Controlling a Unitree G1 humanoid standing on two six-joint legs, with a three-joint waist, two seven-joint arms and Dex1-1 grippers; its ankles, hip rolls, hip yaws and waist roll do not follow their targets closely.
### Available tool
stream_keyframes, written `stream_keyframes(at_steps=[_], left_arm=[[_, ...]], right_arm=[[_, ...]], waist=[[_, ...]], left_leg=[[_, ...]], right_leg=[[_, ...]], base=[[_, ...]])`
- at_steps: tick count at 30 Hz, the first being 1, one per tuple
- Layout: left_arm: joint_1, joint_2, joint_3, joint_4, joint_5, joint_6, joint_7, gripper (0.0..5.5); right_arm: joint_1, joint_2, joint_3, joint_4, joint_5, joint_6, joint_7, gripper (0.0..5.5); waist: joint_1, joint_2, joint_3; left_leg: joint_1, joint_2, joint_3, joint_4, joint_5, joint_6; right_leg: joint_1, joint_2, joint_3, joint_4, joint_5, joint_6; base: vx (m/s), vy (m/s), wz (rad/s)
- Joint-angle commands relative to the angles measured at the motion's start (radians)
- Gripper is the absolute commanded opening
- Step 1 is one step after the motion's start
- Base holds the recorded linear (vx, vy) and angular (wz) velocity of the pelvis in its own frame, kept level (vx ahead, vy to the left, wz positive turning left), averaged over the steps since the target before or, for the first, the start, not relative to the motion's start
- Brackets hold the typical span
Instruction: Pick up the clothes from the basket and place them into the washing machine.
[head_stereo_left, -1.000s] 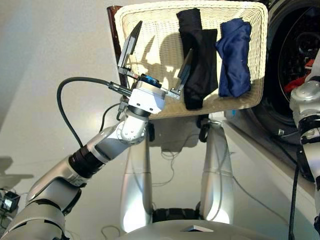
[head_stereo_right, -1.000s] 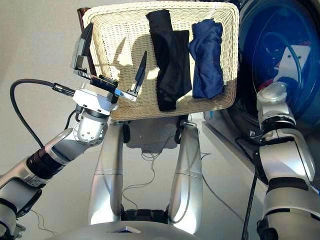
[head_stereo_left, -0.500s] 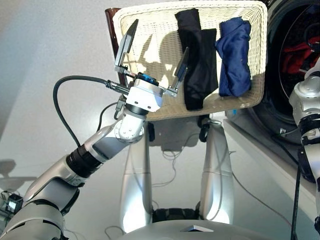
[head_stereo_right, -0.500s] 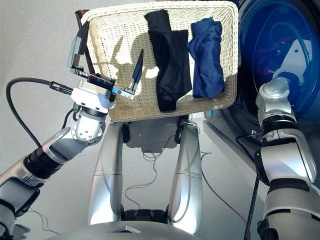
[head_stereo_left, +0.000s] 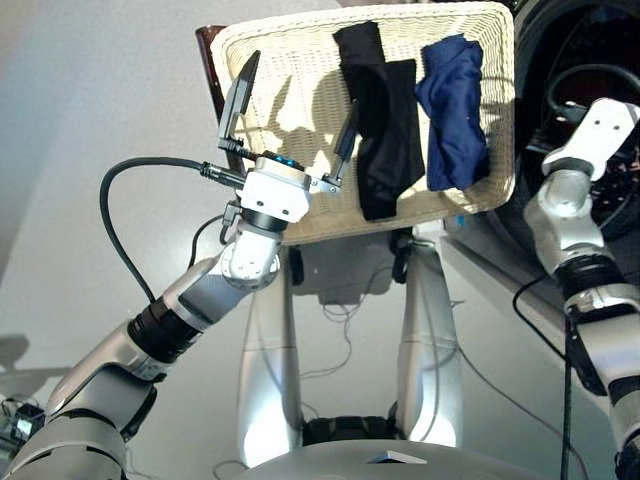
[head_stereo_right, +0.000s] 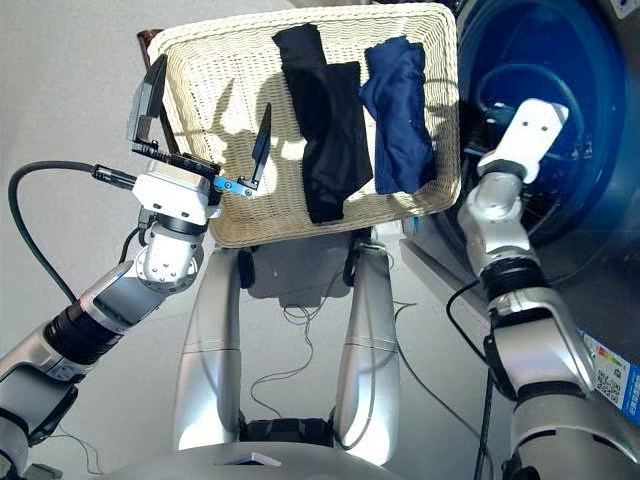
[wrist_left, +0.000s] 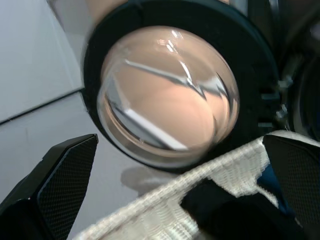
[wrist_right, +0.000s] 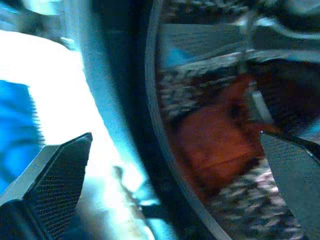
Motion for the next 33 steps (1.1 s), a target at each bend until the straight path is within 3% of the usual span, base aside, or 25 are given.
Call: stream_keyframes(at_steps=[1, 4, 9, 10, 13, 20, 22, 31, 33], left_arm=[[0.025, -0.077, 0.007, 0.056, -0.141, -0.036, -0.069, 5.5], [0.026, -0.145, -0.005, 0.162, -0.257, -0.028, -0.12, 5.5], [0.017, -0.247, -0.028, 0.321, -0.359, -0.006, -0.171, 5.5], [0.028, -0.259, -0.035, 0.343, -0.363, -0.005, -0.18, 5.5], [0.006, -0.3, -0.04, 0.397, -0.427, -0.004, -0.199, 5.5], [-0.036, -0.403, -0.019, 0.515, -0.591, -0.006, -0.19, 5.5], [-0.053, -0.442, -0.014, 0.555, -0.697, 0.003, -0.186, 5.5], [-0.134, -0.51, 0.028, 0.688, -0.786, 0.021, -0.134, 5.5], [-0.15, -0.541, 0.049, 0.734, -0.851, 0.019, -0.128, 5.5]], right_arm=[[0.016, -0.006, -0.013, -0.187, -0.099, -0.092, 0.012, 5.5], [0.033, 0.025, 0.006, -0.298, -0.137, -0.086, 0.016, 5.5], [-0.001, 0.038, 0.076, -0.495, -0.286, -0.05, 0.017, 5.5], [0.006, 0.042, 0.085, -0.496, -0.297, -0.045, 0.015, 5.5], [-0.058, 0.043, 0.144, -0.537, -0.378, -0.015, 0.022, 5.5], [-0.175, 0.113, 0.247, -0.531, -0.402, 0.02, 0.045, 5.5], [-0.21, 0.156, 0.29, -0.529, -0.379, 0.029, 0.055, 5.5], [-0.329, 0.278, 0.404, -0.51, -0.351, 0.046, 0.081, 5.5], [-0.343, 0.304, 0.416, -0.511, -0.343, 0.05, 0.084, 5.5]], waist=[[-0.009, -0.018, -0.015], [-0.021, -0.029, -0.015], [-0.039, -0.05, -0.015], [-0.039, -0.05, -0.015], [-0.044, -0.05, -0.015], [-0.049, -0.053, -0.015], [-0.05, -0.051, -0.015], [-0.054, -0.053, -0.015], [-0.057, -0.057, -0.015]], left_leg=[[0.098, -0.007, 0.041, -0.035, -0.067, 0.018], [0.099, -0.004, 0.043, -0.035, -0.065, 0.02], [0.101, 0.004, 0.054, -0.033, -0.066, 0.022], [0.13, 0.007, 0.051, -0.018, -0.105, 0.017], [0.126, 0.011, 0.055, -0.018, -0.104, 0.016], [0.11, 0.02, 0.057, -0.005, -0.106, 0.013], [0.094, 0.023, 0.052, 0.011, -0.108, 0.011], [0.037, 0.033, 0.037, 0.033, -0.105, -0.001], [0.025, 0.038, 0.035, 0.04, -0.107, -0.003]], right_leg=[[0.047, 0.043, 0.024, -0.067, 0.02, -0.03], [0.045, 0.05, 0.031, -0.071, 0.025, -0.03], [0.038, 0.064, 0.043, -0.072, 0.03, -0.033], [0.063, 0.067, 0.044, -0.053, -0.006, -0.029], [0.054, 0.073, 0.049, -0.053, -0.004, -0.03], [0.032, 0.083, 0.049, -0.037, -0.011, -0.039], [0.014, 0.086, 0.046, -0.009, -0.02, -0.043], [-0.05, 0.098, 0.023, 0.04, -0.036, -0.054], [-0.064, 0.101, 0.02, 0.048, -0.039, -0.055]], base=[[0.0, 0.0, 0.0], [0.0, 0.0, 0.0], [0.019, -0.003, -0.032], [0.09, -0.016, -0.173], [0.03, -0.003, -0.051], [-0.002, -0.018, -0.039], [-0.005, -0.06, -0.015], [-0.005, -0.043, 0.018], [0.002, -0.057, 0.013]])
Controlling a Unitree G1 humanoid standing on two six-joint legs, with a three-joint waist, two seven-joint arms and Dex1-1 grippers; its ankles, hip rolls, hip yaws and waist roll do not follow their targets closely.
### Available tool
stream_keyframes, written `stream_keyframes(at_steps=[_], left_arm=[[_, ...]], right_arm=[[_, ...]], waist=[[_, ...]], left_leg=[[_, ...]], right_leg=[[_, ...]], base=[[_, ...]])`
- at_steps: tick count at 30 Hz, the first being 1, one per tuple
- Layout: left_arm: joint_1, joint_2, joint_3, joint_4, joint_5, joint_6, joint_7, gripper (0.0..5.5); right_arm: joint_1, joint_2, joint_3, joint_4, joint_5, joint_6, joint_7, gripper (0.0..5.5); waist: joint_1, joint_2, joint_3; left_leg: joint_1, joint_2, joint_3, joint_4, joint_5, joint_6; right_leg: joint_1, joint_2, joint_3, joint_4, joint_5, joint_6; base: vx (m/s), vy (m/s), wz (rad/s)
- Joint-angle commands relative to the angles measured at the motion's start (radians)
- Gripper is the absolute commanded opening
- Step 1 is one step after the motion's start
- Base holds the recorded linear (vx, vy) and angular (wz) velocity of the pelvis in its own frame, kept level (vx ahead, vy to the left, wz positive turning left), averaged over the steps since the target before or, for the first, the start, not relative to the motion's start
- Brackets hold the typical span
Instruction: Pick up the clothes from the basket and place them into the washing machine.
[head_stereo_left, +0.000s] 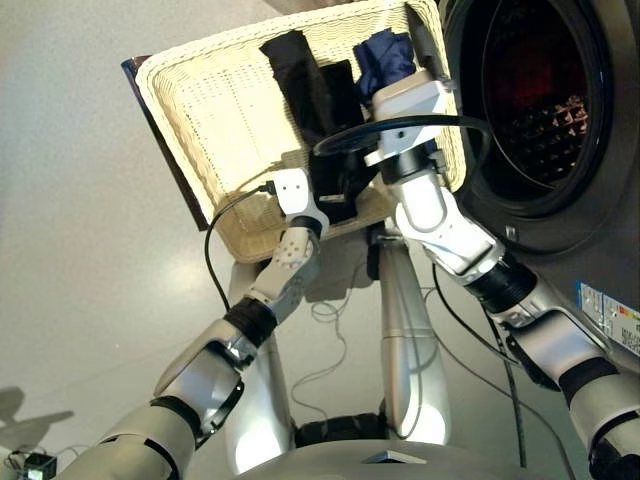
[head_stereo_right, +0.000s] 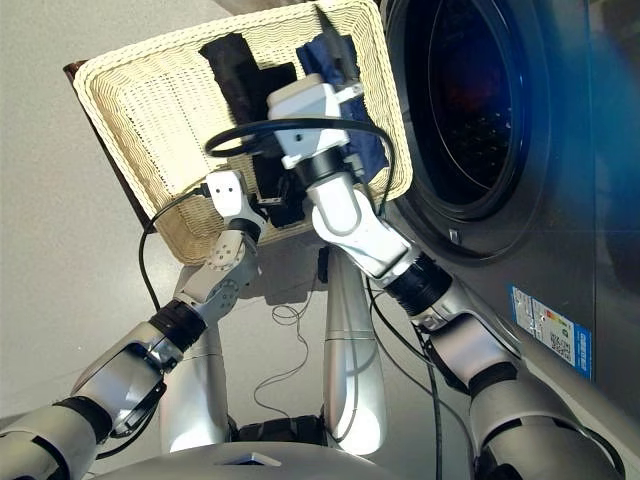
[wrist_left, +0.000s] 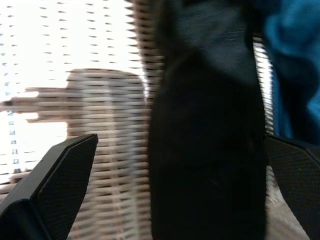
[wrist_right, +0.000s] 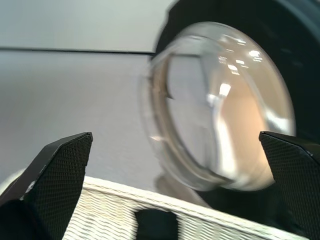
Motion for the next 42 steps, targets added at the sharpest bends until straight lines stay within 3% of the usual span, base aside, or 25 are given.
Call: stream_keyframes(at_steps=[1, 11, 28, 29, 30, 31, 42], left_arm=[[-0.052, -0.107, 0.014, 0.081, -0.11, -0.02, 0.018, 5.5], [-0.171, -0.125, 0.08, 0.228, -0.153, -0.002, 0.036, 5.5], [-0.306, -0.145, 0.09, 0.383, -0.157, 0.037, 0.007, 5.5], [-0.311, -0.146, 0.09, 0.387, -0.158, 0.037, 0.006, 2.55], [-0.318, -0.144, 0.09, 0.389, -0.158, 0.036, 0.007, 0.88], [-0.321, -0.146, 0.091, 0.391, -0.157, 0.035, 0.006, 0.0], [-0.314, -0.151, 0.078, 0.358, -0.143, 0.028, 0.007, 0.0]], right_arm=[[-0.046, 0.059, 0.006, -0.099, 0.024, -0.038, 0.011, 5.5], [-0.095, 0.148, 0.049, -0.12, 0.065, -0.054, 0.027, 5.5], [-0.135, 0.211, 0.092, -0.143, 0.117, -0.077, 0.062, 5.5], [-0.135, 0.208, 0.091, -0.146, 0.119, -0.078, 0.064, 5.5], [-0.136, 0.205, 0.091, -0.149, 0.121, -0.079, 0.065, 5.5], [-0.137, 0.204, 0.091, -0.15, 0.124, -0.079, 0.066, 5.5], [-0.139, 0.165, 0.08, -0.15, 0.127, -0.076, 0.06, 5.5]], waist=[[-0.002, -0.004, -0.012], [-0.027, -0.014, -0.012], [-0.058, -0.033, -0.012], [-0.059, -0.034, -0.012], [-0.059, -0.034, -0.012], [-0.059, -0.033, -0.012], [-0.059, -0.032, -0.012]], left_leg=[[0.005, -0.021, -0.014, 0.052, -0.077, 0.018], [-0.064, -0.001, -0.019, 0.1, -0.087, 0.009], [-0.123, 0.015, -0.028, 0.141, -0.089, 0.001], [-0.123, 0.015, -0.027, 0.139, -0.088, 0.001], [-0.122, 0.016, -0.027, 0.137, -0.088, 0.002], [-0.122, 0.016, -0.027, 0.137, -0.088, 0.002], [-0.116, 0.008, -0.029, 0.128, -0.079, 0.005]], right_leg=[[-0.036, 0.032, -0.035, 0.05, -0.041, -0.042], [-0.115, 0.05, -0.04, 0.104, -0.051, -0.043], [-0.174, 0.067, -0.042, 0.129, -0.038, -0.038], [-0.174, 0.067, -0.042, 0.126, -0.037, -0.038], [-0.173, 0.068, -0.042, 0.123, -0.035, -0.037], [-0.173, 0.068, -0.042, 0.122, -0.034, -0.037], [-0.162, 0.067, -0.042, 0.111, -0.023, -0.035]], base=[[0.0, 0.0, 0.0], [0.0, 0.0, 0.0], [0.0, 0.0, 0.0], [0.0, 0.0, 0.0], [0.0, 0.0, 0.0], [0.0, 0.0, 0.0], [0.0, 0.0, 0.0]])
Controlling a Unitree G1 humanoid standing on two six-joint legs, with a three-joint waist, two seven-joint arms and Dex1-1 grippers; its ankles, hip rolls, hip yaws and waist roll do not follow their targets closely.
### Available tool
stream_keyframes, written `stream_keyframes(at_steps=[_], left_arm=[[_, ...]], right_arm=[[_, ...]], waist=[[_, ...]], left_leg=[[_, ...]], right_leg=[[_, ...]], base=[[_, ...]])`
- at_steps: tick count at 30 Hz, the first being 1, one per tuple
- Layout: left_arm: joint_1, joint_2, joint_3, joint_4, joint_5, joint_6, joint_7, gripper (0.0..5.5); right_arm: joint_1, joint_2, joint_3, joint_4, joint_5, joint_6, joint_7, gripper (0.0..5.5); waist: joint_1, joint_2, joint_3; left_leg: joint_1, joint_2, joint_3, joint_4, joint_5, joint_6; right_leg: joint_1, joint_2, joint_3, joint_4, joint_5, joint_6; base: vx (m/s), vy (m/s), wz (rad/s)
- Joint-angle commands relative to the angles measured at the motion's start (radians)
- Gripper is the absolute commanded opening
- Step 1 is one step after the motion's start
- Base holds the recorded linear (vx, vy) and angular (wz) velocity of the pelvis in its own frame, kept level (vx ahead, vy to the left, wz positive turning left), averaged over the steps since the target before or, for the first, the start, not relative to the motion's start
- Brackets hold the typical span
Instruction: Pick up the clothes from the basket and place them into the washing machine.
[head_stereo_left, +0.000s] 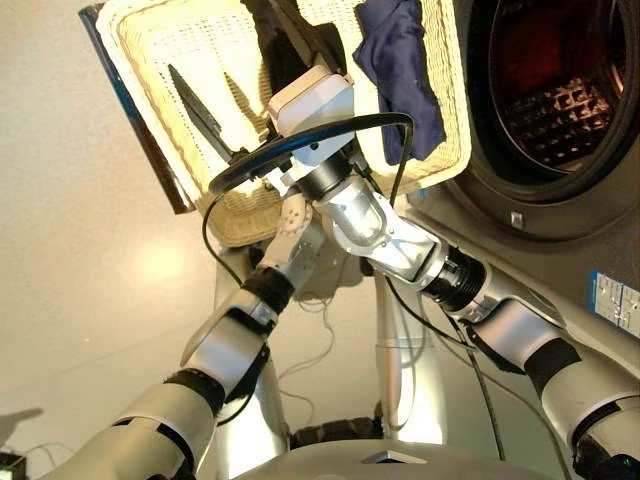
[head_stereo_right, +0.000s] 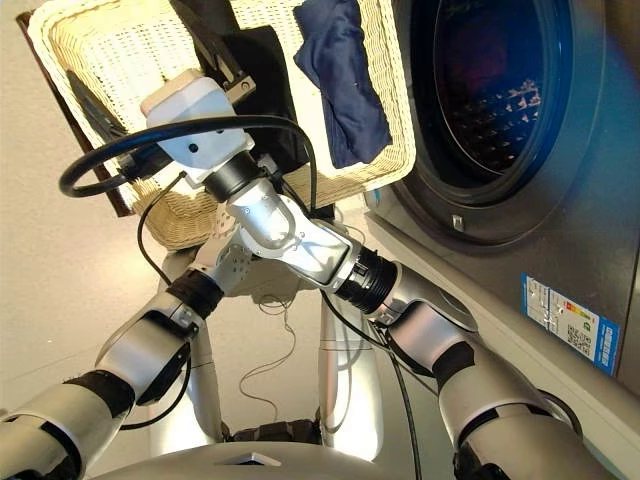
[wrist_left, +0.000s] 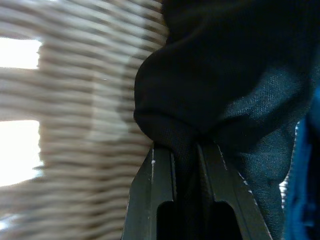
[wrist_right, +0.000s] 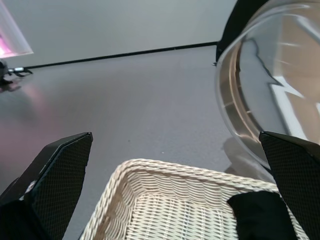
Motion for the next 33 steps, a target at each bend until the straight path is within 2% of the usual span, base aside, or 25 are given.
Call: stream_keyframes(at_steps=[1, 5, 10, 13, 16, 18, 19, 26, 33], left_arm=[[-0.051, -0.056, -0.032, 0.119, -0.023, 0.046, 0.009, 0.0], [-0.008, -0.018, -0.072, -0.012, 0.001, 0.023, 0.016, 0.0], [0.062, 0.079, -0.097, -0.191, 0.069, -0.003, 0.025, 0.0], [0.135, 0.134, -0.085, -0.326, 0.121, -0.021, 0.036, 0.0], [0.204, 0.196, -0.07, -0.383, 0.22, -0.013, 0.033, 0.0], [0.257, 0.236, -0.055, -0.435, 0.273, -0.021, 0.03, 0.0], [0.28, 0.255, -0.046, -0.462, 0.298, -0.023, 0.023, 0.0], [0.445, 0.343, 0.023, -0.632, 0.442, -0.048, 0.003, 0.0], [0.497, 0.444, 0.03, -0.807, 0.64, -0.076, -0.002, 0.0]], right_arm=[[-0.071, 0.021, -0.017, -0.126, -0.001, -0.073, -0.004, 5.5], [-0.039, -0.04, -0.038, -0.133, -0.031, -0.055, -0.02, 5.5], [0.014, -0.131, -0.094, -0.135, -0.057, -0.044, -0.047, 5.5], [0.051, -0.184, -0.137, -0.126, -0.054, -0.041, -0.059, 5.5], [0.094, -0.224, -0.176, -0.121, -0.054, -0.048, -0.055, 5.5], [0.133, -0.246, -0.206, -0.127, -0.043, -0.056, -0.041, 5.5], [0.149, -0.262, -0.228, -0.131, -0.04, -0.061, -0.032, 5.5], [0.306, -0.313, -0.322, -0.188, 0.016, -0.084, 0.032, 5.5], [0.386, -0.342, -0.34, -0.221, 0.174, -0.102, 0.142, 5.5]], waist=[[-0.025, 0.049, 0.04], [-0.009, 0.066, 0.04], [0.009, 0.087, 0.04], [0.02, 0.097, 0.04], [0.03, 0.096, 0.04], [0.038, 0.096, 0.04], [0.041, 0.096, 0.04], [0.061, 0.095, 0.04], [0.08, 0.092, 0.04]], left_leg=[[0.061, 0.003, -0.002, 0.05, -0.076, 0.006], [0.079, -0.01, 0.002, 0.034, -0.068, 0.011], [0.126, -0.019, 0.009, -0.006, -0.058, 0.012], [0.192, -0.027, 0.018, -0.07, -0.042, 0.01], [0.268, -0.033, 0.023, -0.127, -0.029, 0.009], [0.323, -0.038, 0.026, -0.167, -0.019, 0.009], [0.331, -0.042, 0.028, -0.204, 0.023, 0.013], [0.522, -0.053, 0.036, -0.327, 0.046, 0.015], [0.663, -0.066, 0.037, -0.405, 0.062, 0.016]], right_leg=[[-0.01, 0.034, -0.071, 0.097, -0.029, -0.052], [0.01, 0.024, -0.067, 0.09, -0.026, -0.054], [0.054, 0.013, -0.062, 0.058, -0.018, -0.054], [0.107, 0.004, -0.064, 0.023, -0.012, -0.053], [0.183, 0.001, -0.07, -0.026, 0.001, -0.048], [0.238, 0.001, -0.071, -0.066, 0.012, -0.044], [0.251, -0.002, -0.076, -0.106, 0.053, -0.045], [0.45, -0.011, -0.09, -0.255, 0.09, -0.031], [0.596, -0.022, -0.097, -0.346, 0.117, -0.018]], base=[[0.0, 0.0, 0.0], [0.0, 0.0, 0.0], [0.0, 0.0, 0.0], [0.0, 0.0, 0.0], [0.0, 0.0, 0.0], [0.0, 0.0, 0.0], [0.0, 0.0, 0.0], [0.026, 0.001, 0.016], [0.007, 0.002, 0.004]])
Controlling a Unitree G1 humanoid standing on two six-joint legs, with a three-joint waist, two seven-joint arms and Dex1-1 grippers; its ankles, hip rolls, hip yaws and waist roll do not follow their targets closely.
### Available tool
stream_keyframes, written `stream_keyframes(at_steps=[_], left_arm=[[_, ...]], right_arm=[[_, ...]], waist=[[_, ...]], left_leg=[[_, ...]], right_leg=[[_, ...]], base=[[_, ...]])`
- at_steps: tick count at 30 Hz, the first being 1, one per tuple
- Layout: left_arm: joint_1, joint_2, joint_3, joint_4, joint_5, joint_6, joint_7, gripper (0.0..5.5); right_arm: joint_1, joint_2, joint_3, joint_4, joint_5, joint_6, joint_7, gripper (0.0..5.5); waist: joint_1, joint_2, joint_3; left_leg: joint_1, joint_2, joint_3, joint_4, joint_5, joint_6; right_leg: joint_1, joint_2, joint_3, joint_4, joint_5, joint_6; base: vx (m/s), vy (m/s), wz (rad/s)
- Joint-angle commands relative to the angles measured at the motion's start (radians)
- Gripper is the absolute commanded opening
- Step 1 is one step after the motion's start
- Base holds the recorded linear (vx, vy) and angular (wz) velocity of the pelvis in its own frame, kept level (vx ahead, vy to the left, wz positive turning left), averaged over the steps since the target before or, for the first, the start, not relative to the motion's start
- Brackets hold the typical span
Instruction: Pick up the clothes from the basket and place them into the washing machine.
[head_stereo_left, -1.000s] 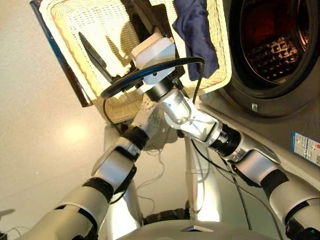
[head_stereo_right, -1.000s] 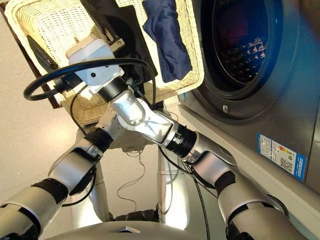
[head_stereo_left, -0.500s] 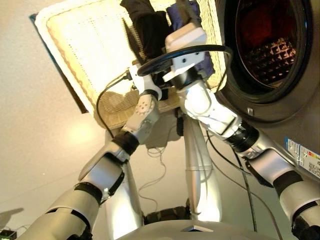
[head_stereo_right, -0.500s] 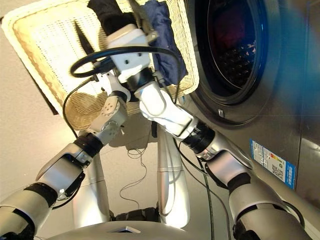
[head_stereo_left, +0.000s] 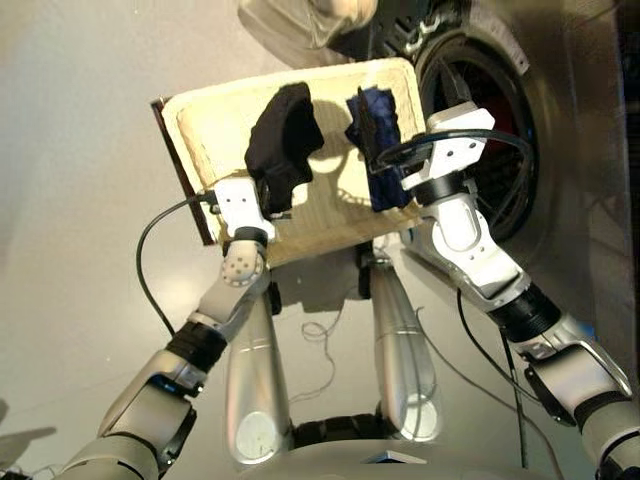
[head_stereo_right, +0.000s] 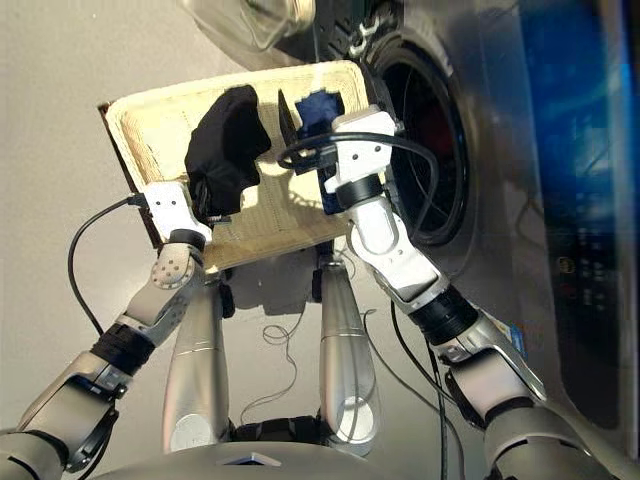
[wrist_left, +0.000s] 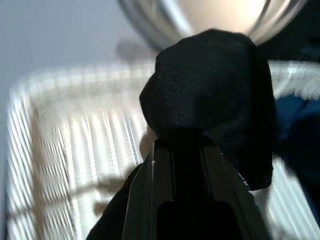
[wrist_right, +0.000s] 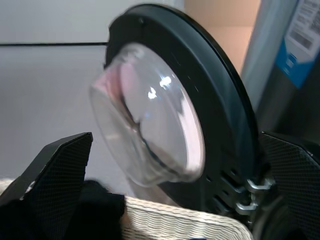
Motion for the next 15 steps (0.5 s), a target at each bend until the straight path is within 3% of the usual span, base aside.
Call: stream_keyframes(at_steps=[1, 4, 6, 9, 10, 13, 15], left_arm=[[-0.018, 0.035, 0.013, -0.176, 0.172, -0.114, -0.003, 0.0], [-0.028, 0.071, 0.005, -0.219, 0.22, -0.115, -0.001, 0.0], [-0.045, 0.119, -0.017, -0.274, 0.301, -0.12, 0.0, 0.0], [-0.053, 0.149, -0.028, -0.309, 0.34, -0.122, -0.002, 0.0], [-0.068, 0.193, -0.043, -0.343, 0.363, -0.132, -0.006, 0.0], [-0.051, 0.246, -0.049, -0.409, 0.359, -0.149, -0.026, 0.0], [-0.067, 0.259, -0.066, -0.432, 0.366, -0.149, -0.02, 0.0]], right_arm=[[-0.015, -0.041, -0.035, -0.129, 0.101, -0.087, 0.069, 5.5], [-0.023, -0.041, -0.019, -0.126, 0.202, -0.092, 0.107, 5.5], [-0.033, -0.028, 0.023, -0.131, 0.414, -0.089, 0.18, 5.5], [-0.062, -0.03, 0.068, -0.128, 0.554, -0.072, 0.225, 5.5], [-0.112, -0.064, 0.122, -0.135, 0.632, -0.047, 0.256, 5.5], [-0.144, -0.158, 0.133, -0.166, 0.556, -0.023, 0.259, 5.5], [-0.147, -0.153, 0.137, -0.139, 0.603, -0.025, 0.249, 5.5]], waist=[[-0.001, 0.039, -0.012], [0.005, 0.036, -0.012], [0.017, 0.033, -0.012], [0.024, 0.031, -0.012], [0.032, 0.029, -0.023], [0.032, 0.028, -0.041], [0.035, 0.033, -0.046]], left_leg=[[0.09, -0.05, 0.051, -0.022, -0.021, 0.053], [0.129, -0.054, 0.053, -0.057, -0.007, 0.052], [0.2, -0.054, 0.06, -0.105, 0.001, 0.049], [0.239, -0.056, 0.064, -0.142, 0.016, 0.045], [0.261, -0.058, 0.065, -0.154, 0.014, 0.042], [0.275, -0.063, 0.066, -0.163, 0.016, 0.043], [0.281, -0.067, 0.063, -0.162, 0.014, 0.044]], right_leg=[[0.069, 0.008, -0.012, -0.105, 0.091, 0.02], [0.109, 0.006, -0.015, -0.137, 0.106, 0.024], [0.174, -0.001, -0.021, -0.175, 0.115, 0.03], [0.214, -0.007, -0.022, -0.214, 0.13, 0.035], [0.234, -0.012, -0.024, -0.224, 0.131, 0.037], [0.249, -0.02, -0.024, -0.235, 0.137, 0.041], [0.261, -0.024, -0.027, -0.239, 0.136, 0.042]], base=[[0.0, 0.0, 0.0], [0.024, 0.011, 0.006], [0.082, 0.03, 0.013], [0.036, 0.016, 0.0], [0.0, 0.0, 0.0], [0.0, 0.0, 0.0], [0.0, 0.0, 0.0]])
